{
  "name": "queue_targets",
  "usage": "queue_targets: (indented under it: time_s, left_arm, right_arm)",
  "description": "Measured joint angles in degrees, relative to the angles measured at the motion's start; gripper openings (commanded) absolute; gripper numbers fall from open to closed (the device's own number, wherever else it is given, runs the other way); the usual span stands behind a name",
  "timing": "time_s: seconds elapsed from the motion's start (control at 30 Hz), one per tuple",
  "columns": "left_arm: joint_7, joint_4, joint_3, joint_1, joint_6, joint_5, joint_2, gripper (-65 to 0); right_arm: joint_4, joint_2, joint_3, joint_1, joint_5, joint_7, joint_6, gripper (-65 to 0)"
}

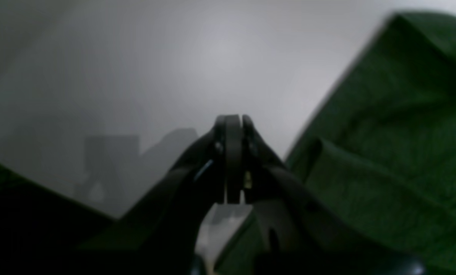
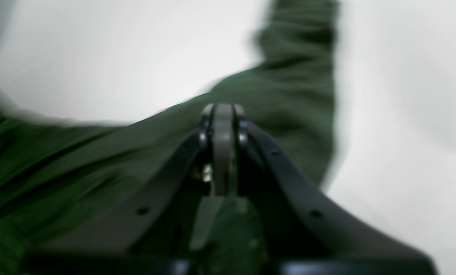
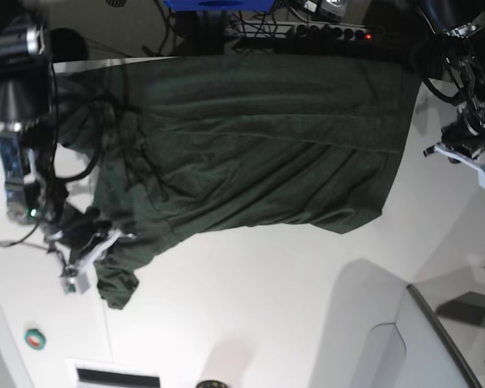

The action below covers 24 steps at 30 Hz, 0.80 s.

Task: Layout the t-shirt on the table in an organized manner, then fold the t-shirt properly
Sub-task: 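Drag the shirt corner with the right gripper away from the left gripper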

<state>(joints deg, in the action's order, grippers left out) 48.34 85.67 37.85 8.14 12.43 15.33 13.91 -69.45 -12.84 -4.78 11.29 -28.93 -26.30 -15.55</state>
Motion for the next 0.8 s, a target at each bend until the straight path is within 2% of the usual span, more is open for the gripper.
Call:
queue_targets:
  time_s: [0.1, 0.2, 0.23, 0.3, 0.37, 0.6, 0.7, 0.8]
  left_arm:
    - [-0.17, -2.45, -3.5, -1.86, -0.46, -0.44, 0.44, -65.0]
    - [0.07, -3.08, -10.12, -2.89, -0.26, -0.28, -0.07, -65.0]
    - [0.04, -2.95, -11.91, -3.15, -0.07, 0.11, -0.5, -65.0]
    - [0.04, -2.47, -14.78, -3.56, 0.17, 0.76, -1.14, -65.0]
    - [-0.11, -2.45, -14.84, -3.67, 0.11, 0.5, -1.92, -65.0]
    - [0.17, -2.82, -9.11, -2.43, -0.24, -0.11, -1.36, -65.0]
    - [-0.17, -2.69, -6.01, -0.79, -0.24, 0.07, -0.57, -65.0]
    - [0.11, -2.84, -3.96, 0.92, -0.24, -0.15, 0.02, -65.0]
  right_arm:
    - [-1.95, 2.34, 3.74, -3.43, -0.39, -0.35, -0.35, -40.1]
    - [6.21, 3.65, 11.02, -0.57, 0.85, -0.63, 0.44, -21.3]
    - [9.49, 3.37, 12.59, 1.33, 0.72, -0.72, 0.72, -17.4]
    - [17.0, 2.43, 14.36, 6.1, 0.66, 0.11, 0.79, -17.0]
    - [24.41, 1.16, 14.16, 11.37, 0.57, 0.46, 0.68, -17.4]
    - [49.22, 0.22, 13.64, 23.69, 0.66, 14.25, 0.57, -16.8]
    - [54.99, 0.68, 5.11, 25.42, 0.74, 18.16, 0.59, -17.1]
    - [56.74, 3.26, -3.1, 25.55, 0.5, 20.06, 0.59, -17.4]
